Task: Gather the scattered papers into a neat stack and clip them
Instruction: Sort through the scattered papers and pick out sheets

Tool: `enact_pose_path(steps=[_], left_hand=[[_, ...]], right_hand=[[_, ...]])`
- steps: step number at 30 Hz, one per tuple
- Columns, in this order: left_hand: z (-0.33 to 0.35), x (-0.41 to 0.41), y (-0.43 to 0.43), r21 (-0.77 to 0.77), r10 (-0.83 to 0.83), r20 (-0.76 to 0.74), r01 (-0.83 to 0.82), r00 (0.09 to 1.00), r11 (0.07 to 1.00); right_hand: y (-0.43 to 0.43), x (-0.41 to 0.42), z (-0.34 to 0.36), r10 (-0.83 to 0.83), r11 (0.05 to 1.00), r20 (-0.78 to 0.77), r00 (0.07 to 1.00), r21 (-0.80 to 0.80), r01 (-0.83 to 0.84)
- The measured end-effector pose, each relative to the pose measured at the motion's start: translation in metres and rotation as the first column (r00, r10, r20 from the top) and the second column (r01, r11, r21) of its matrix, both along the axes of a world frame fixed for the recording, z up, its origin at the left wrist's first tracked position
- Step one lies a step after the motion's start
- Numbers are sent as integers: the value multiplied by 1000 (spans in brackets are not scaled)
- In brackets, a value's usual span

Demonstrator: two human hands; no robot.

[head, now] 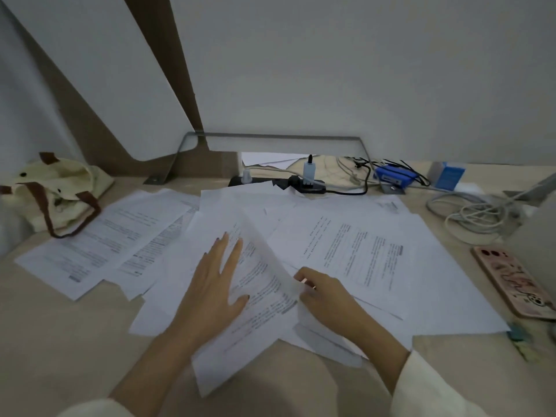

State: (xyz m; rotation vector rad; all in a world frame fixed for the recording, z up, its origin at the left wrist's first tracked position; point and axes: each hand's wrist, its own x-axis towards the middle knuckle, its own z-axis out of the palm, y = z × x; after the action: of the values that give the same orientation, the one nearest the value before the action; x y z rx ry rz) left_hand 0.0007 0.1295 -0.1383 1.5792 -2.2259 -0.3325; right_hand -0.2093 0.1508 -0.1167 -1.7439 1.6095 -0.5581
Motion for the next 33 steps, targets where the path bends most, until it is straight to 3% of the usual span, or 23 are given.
enact_pose_path(steps=[5,10,14,16,19,20,22,30,33], left_hand=[[18,-15,-24,-6,-228,112,230,967,973],[9,-22,-50,206,-230,78,210,970,956],[10,-26,-65,290,-163,5,155,987,944],[10,-23,-67,269,-120,-1,116,993,956],[5,-13,-71,278,-39,-53,53,998,959],[3,-10,-72,292,-2,-69,22,998,956],[-2,-4,-76,320,70,-83,-40,994,947],[-16,-4,-67,380,175,-196,-89,965,921],[-13,-2,-63,393,192,-232,-89,953,915]], right_hand=[[-8,-37,9,-53,996,-6,999,-76,52],[-33,-55,3,-48,998,-38,998,-32,47],[-53,-69,3,-172,985,91,981,-6,174],[-60,-86,2,-428,904,160,890,47,426],[-56,-119,-5,-782,619,-5,623,98,779],[-52,-125,-7,-834,539,-59,549,130,832],[-47,-131,-12,-855,472,-146,498,183,862],[-65,-128,-27,-837,464,-221,501,202,863],[-63,-128,-30,-777,578,-276,566,46,815]])
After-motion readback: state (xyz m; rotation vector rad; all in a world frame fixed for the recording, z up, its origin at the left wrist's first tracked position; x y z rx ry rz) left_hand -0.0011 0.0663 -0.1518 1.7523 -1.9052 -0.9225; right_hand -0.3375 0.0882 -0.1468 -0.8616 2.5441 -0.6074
